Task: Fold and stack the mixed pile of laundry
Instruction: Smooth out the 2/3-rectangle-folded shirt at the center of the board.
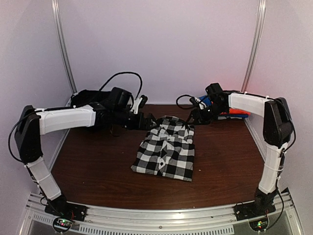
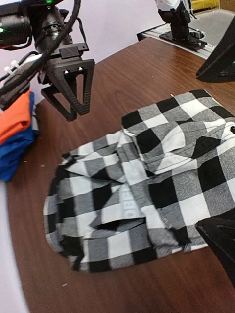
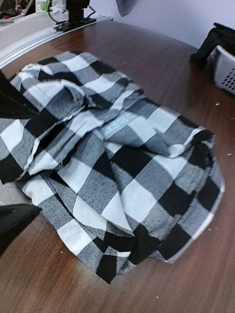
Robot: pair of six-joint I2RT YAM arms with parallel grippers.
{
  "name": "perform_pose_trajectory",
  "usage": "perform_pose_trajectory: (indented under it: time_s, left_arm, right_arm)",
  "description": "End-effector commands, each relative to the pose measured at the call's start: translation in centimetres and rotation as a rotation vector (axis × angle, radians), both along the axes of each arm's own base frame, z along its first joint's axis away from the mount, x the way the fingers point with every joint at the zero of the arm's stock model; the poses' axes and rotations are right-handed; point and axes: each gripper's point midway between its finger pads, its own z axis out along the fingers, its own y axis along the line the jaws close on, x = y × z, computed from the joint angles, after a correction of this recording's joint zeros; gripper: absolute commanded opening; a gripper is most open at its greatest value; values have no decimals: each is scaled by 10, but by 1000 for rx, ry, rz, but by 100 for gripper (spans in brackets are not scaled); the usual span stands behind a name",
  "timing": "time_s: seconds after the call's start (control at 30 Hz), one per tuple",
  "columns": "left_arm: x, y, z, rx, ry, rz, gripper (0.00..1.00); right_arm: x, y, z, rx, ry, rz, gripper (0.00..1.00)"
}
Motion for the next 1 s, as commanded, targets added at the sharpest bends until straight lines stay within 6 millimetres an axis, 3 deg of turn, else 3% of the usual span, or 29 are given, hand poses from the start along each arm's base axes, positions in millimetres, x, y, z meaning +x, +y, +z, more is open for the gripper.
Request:
perform_pose_trajectory:
  time_s: [0.0,0.07,0.1,0.2,0.3,0.37,0.5,0.63,0.73,0.83,0.97]
  left_arm:
    - [19,29,73,48,-254,84,98]
    - [27,43,95,39,-324,174,98]
    - [29,47,101,35,-351,198,98]
    - [41,65,98,79,-346,276,98]
    - [30,47,83,-55,-247,82,98]
    - [19,33,70,-121,-182,7,98]
    - [-13,-4,32,-167,-12,-145,98]
    - [-43,-40,21,-298,69,-284,98]
    - [-53,-54,13,-410,141,-337,98]
    - [-46,-54,4,-436,154,-282,98]
    - [-29,-49,-17,-331,163,-172,97]
  right_arm:
    - [15,-3,110,82,-252,-53,72]
    - [16,-7,141,135,-328,-82,93]
    - [15,-7,155,190,-353,-92,99]
    - [19,-17,169,349,-306,-235,100]
    - [-1,1,159,639,-108,-130,100]
    - [-17,17,138,717,47,-118,100]
    - [-67,54,100,667,191,-86,100]
    - [-102,75,72,666,300,-60,100]
    - [-114,84,52,685,388,-55,100]
    - [-118,91,40,720,444,-52,94]
    - [-109,100,38,771,471,-71,82]
